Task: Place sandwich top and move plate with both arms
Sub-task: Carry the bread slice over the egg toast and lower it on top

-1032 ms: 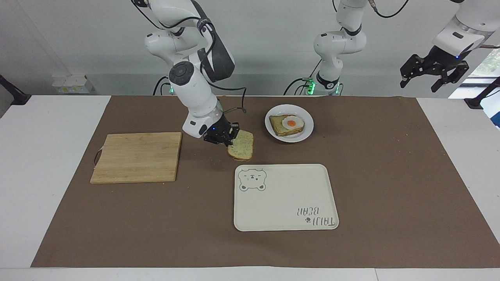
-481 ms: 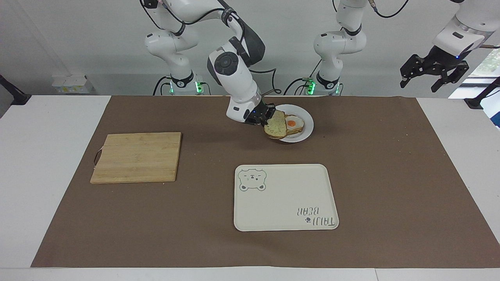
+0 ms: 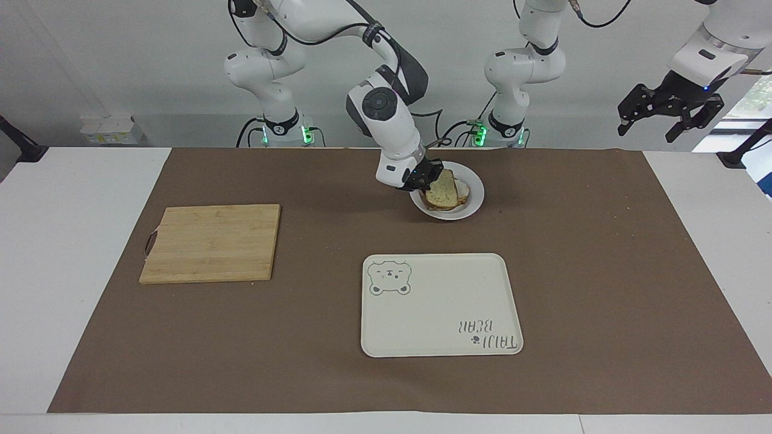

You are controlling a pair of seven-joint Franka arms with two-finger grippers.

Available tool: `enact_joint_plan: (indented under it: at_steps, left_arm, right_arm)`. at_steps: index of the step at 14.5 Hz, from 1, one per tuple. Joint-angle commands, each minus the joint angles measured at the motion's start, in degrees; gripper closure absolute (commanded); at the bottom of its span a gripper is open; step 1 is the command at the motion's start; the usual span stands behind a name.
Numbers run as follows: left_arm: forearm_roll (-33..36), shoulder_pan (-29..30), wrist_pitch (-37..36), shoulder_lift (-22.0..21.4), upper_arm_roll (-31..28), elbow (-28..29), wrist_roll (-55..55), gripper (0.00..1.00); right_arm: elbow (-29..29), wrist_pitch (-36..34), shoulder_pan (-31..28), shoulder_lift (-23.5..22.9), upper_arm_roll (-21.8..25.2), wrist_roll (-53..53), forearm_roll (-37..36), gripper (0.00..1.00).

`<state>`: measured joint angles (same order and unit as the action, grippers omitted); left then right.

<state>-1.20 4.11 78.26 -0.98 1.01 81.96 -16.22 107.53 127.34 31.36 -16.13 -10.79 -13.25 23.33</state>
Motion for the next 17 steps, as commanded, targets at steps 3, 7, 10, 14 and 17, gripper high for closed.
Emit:
enact_joint_plan:
  at_steps: [3, 7, 10, 14, 17]
  left_arm:
    - [0.32, 0.98, -1.01, -0.43, 0.75, -0.39, -0.57, 0.0]
    - [0.32, 0.98, -1.01, -0.43, 0.75, -0.39, -0.57, 0.0]
    - [0.32, 0.98, -1.01, -0.34, 0.75, -0.39, -0.57, 0.0]
    - [0.32, 0.98, -1.01, -0.43, 0.75, -0.39, -0.57, 0.0]
    - [0.32, 0.98, -1.01, -0.34, 0.75, -0.39, -0.66, 0.0]
  right_arm:
    - [0.92, 1.24, 2.29, -0.84, -0.11, -0.11, 1.28, 1.0]
    - [2.25, 5.54, 2.83, -1.45, -0.02, 0.24, 1.19, 1.0]
    - [2.25, 6.6, 2.83, -1.63, 0.07, -0.29, 1.1, 1.0]
    - [1.98, 6.43, 1.86, -1.98, 0.33, 0.06, -3.7, 0.0]
    - [1.28, 6.43, 0.11, -1.8, 0.42, 0.06, -8.03, 0.0]
